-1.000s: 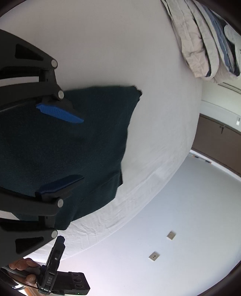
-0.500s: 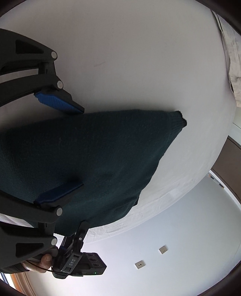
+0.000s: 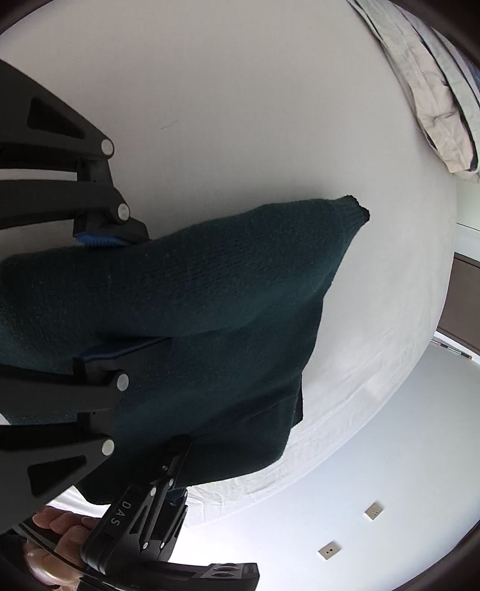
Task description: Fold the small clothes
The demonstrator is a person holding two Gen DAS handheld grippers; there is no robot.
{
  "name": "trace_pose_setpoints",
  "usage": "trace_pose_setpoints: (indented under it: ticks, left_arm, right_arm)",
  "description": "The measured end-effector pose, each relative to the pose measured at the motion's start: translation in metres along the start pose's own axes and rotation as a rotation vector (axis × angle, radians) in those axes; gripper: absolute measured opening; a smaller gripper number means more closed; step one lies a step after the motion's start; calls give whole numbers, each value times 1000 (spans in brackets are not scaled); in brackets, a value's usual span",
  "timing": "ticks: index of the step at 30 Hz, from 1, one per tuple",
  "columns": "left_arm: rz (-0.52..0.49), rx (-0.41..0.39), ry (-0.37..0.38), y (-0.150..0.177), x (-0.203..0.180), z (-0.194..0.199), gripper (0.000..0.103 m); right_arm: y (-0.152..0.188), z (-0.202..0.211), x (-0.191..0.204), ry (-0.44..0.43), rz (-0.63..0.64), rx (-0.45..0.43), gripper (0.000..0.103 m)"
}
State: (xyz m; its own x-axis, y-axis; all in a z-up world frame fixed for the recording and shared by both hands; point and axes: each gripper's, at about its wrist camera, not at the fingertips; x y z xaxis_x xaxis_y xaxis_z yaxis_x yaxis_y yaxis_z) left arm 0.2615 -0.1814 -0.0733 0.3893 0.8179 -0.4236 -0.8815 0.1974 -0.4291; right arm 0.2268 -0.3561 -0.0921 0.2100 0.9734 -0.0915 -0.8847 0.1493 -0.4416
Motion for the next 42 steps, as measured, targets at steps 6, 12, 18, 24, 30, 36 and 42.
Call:
trace_pose_setpoints:
  ticks: [6,12,18,24,30,36,42]
  left_arm:
    - [-69,-52,-14,17,-10,51,37]
    - [-124,-103,-33,50,-5,127,37]
    - [-129,-123,-59,108,28,198,37]
    - [-116,-125,-93,160,56,233,37]
    - [-57,-77,-106,192,95,218,38]
    - [58,-46,-73,210,145,182,51]
    - [50,-62,-79,213,147,181,64]
  right_arm:
    - [7,51,28,5,35,-103,20]
    - [37,118,96,-42,134,-190,20]
    - [80,166,164,-157,172,-218,20]
    - [126,185,220,-269,150,-182,20]
    - [161,155,250,-337,120,-105,20]
    - [175,78,229,-363,8,13,24]
    - [180,42,205,-528,-124,27,41]
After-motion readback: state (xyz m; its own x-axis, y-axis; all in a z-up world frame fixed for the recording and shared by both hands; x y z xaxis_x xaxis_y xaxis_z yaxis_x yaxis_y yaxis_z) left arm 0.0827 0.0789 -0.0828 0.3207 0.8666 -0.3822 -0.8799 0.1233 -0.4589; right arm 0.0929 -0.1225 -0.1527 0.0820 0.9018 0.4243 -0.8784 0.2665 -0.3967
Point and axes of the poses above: each gripper's, at about its wrist camera, not at the fingertips, and z roughly against the way its jaws point, x to its left, y to its underside, and after that the axes turned 6 degrees about y, right-handed
